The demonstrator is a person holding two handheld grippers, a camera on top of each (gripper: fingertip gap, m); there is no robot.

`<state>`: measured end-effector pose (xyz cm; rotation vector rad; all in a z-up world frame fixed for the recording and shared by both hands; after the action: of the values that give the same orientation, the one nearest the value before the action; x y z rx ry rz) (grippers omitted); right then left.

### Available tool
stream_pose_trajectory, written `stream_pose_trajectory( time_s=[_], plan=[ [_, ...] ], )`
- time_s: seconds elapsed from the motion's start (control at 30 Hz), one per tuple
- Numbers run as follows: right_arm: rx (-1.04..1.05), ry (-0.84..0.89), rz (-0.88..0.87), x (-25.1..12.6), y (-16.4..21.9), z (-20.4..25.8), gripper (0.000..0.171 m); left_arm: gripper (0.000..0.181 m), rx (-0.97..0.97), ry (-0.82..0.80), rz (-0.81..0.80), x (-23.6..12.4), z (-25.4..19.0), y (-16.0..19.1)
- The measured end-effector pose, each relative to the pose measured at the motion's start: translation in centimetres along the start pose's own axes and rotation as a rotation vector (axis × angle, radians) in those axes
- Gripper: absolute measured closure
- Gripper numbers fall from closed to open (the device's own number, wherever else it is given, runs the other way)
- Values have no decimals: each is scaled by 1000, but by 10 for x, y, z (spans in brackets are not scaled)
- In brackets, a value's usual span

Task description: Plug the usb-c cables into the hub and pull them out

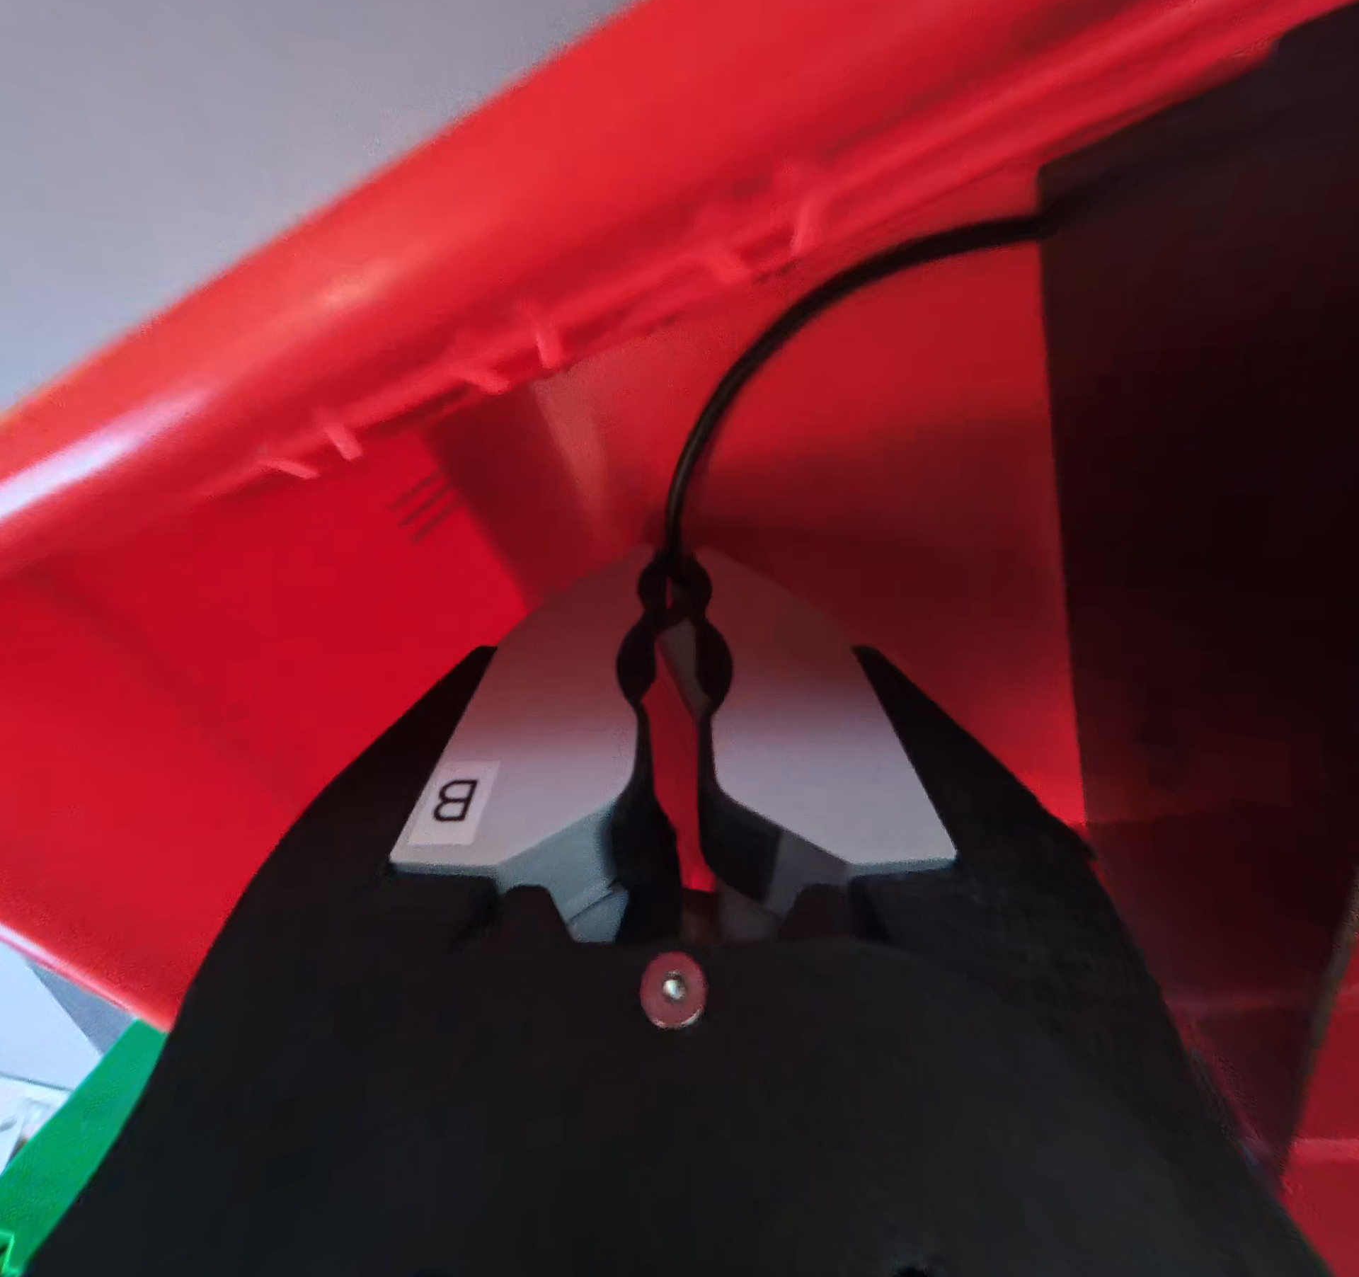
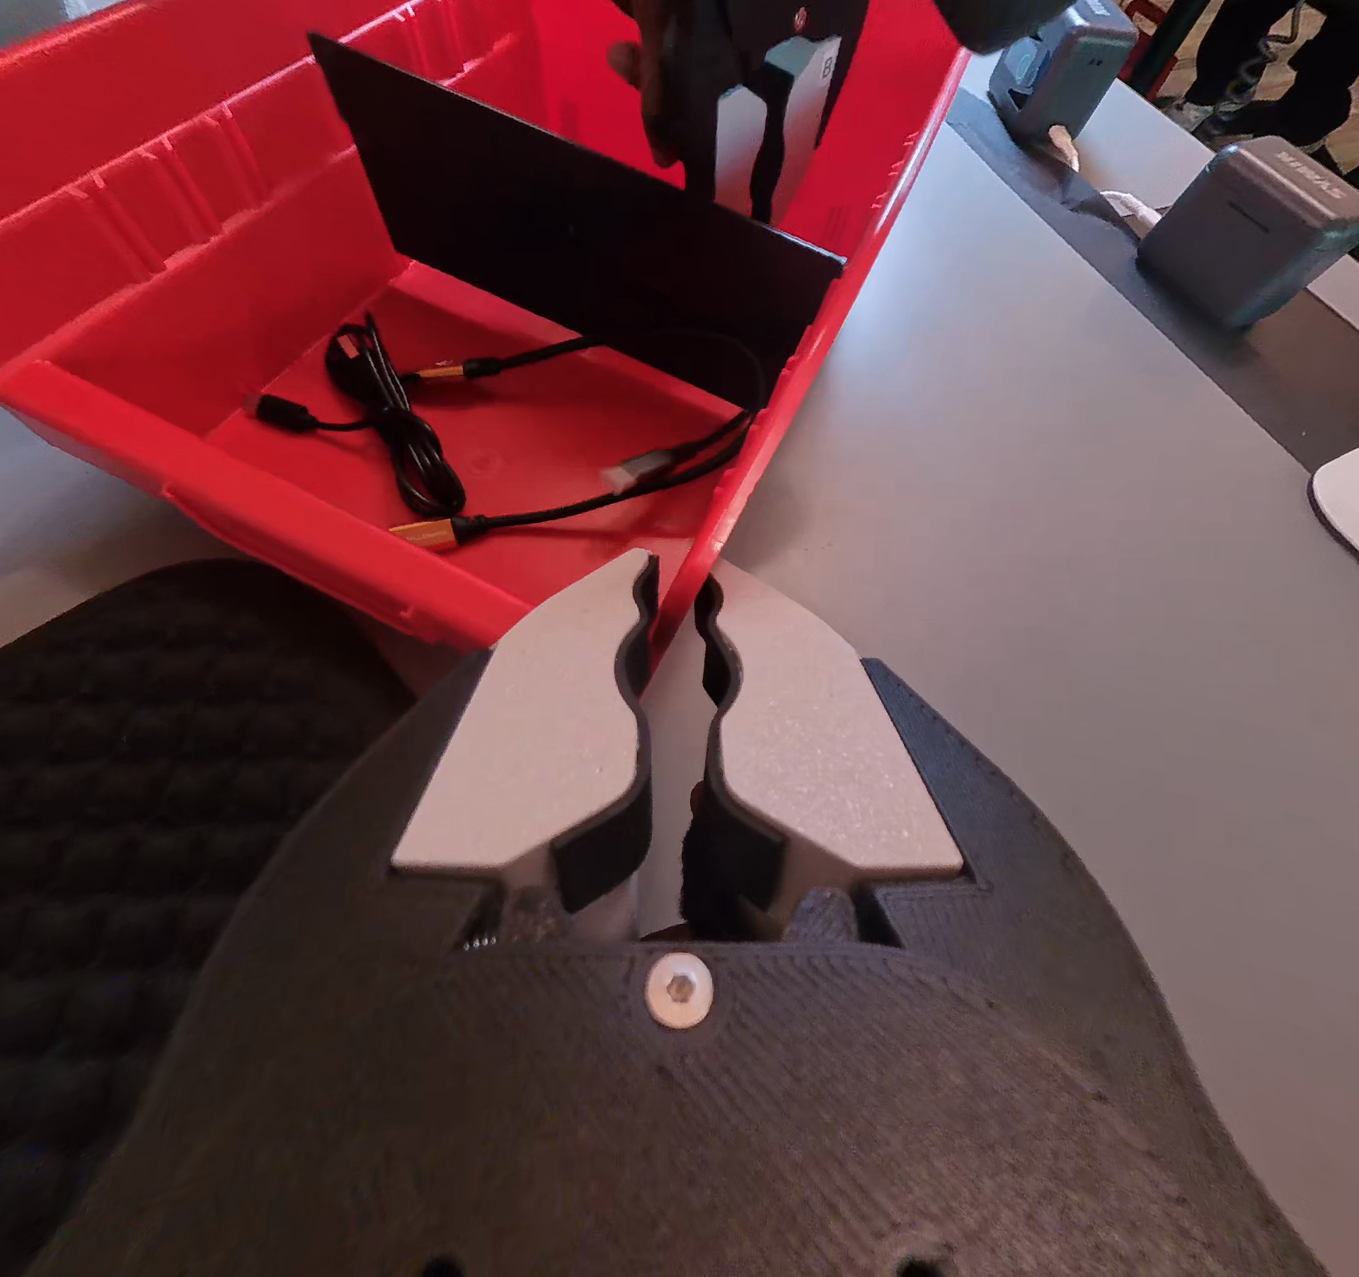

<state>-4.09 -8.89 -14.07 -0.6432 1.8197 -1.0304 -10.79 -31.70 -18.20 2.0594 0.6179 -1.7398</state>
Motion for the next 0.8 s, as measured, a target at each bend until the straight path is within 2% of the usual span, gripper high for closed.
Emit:
stream_pose_trajectory(
  time_s=[0.03,0.1,0.17,0.33,0.4,0.47,0.57,0.67,0.73,0.8],
  plan=[
    [7,2,-1,0,0,0,163,176,15,-27,21,0,1,0],
    [22,2,-3,-1,1,-1,163,176,111,-272,179,-2,14,9],
    [40,5,-1,-2,3,-3,164,176,101,-387,182,-7,15,12],
    [56,34,5,-3,3,-3,165,177,3,-634,130,-26,4,17],
    [63,38,10,-3,3,-3,165,177,-55,-809,34,-49,-1,14],
    [61,43,14,-4,4,-3,165,177,-96,-909,-60,-64,-9,13],
    [66,48,16,-6,5,-3,166,177,-107,-1097,-42,-77,-15,18],
    [63,35,33,-8,5,-2,166,177,-105,-1099,-17,-67,-15,21],
    [47,27,37,-10,5,0,165,177,-52,-1100,81,-52,-10,20],
    [43,36,32,-12,5,1,166,177,-50,-1151,103,-59,-14,20]
  ],
)
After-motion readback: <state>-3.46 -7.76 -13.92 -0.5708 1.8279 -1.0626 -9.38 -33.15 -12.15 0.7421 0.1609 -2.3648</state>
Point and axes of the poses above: each gripper's, where its closed fingertips meet, x out along the fingers, y out of its underside, z = x × y across the jaws, the point moved 5 cm from there along -x, back along the fingers, and after that the axes turned 15 degrees about y, right-handed, at the moved point
